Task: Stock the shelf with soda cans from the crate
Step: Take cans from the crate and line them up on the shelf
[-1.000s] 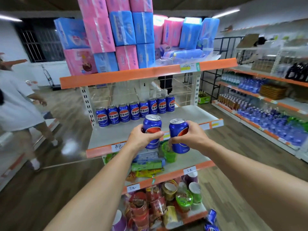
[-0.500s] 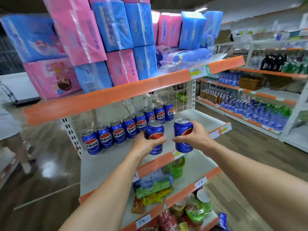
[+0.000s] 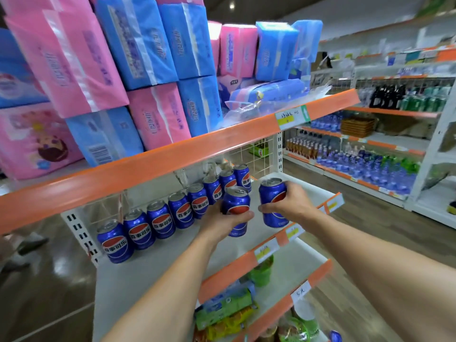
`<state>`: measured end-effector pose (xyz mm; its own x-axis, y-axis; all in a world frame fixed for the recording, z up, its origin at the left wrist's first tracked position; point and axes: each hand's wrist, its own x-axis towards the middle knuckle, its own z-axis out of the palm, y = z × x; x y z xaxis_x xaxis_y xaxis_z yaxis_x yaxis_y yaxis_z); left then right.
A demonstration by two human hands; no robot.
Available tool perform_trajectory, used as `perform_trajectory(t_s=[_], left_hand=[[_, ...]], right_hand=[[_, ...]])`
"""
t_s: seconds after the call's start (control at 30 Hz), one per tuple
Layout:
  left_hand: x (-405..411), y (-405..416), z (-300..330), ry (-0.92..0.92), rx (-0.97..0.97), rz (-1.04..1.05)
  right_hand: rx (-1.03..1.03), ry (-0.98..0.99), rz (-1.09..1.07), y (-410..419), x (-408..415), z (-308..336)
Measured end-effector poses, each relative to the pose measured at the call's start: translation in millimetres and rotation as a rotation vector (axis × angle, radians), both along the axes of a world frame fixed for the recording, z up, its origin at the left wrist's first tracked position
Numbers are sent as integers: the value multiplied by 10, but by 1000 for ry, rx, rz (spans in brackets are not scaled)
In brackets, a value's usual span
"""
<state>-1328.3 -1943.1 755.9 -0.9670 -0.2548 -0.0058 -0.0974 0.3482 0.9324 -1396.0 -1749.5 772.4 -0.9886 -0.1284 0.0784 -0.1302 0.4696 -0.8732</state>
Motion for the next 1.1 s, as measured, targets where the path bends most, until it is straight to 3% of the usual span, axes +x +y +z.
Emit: perform_trajectory(t_s=[0.83,1.1], left_hand=[[-2208,865,-586,36,-17,306],[-2445,943,-635,81,1,559]], right_hand=[[97,-13,114,629,-2262,-387],[109,14,203,426,-2607,-470]])
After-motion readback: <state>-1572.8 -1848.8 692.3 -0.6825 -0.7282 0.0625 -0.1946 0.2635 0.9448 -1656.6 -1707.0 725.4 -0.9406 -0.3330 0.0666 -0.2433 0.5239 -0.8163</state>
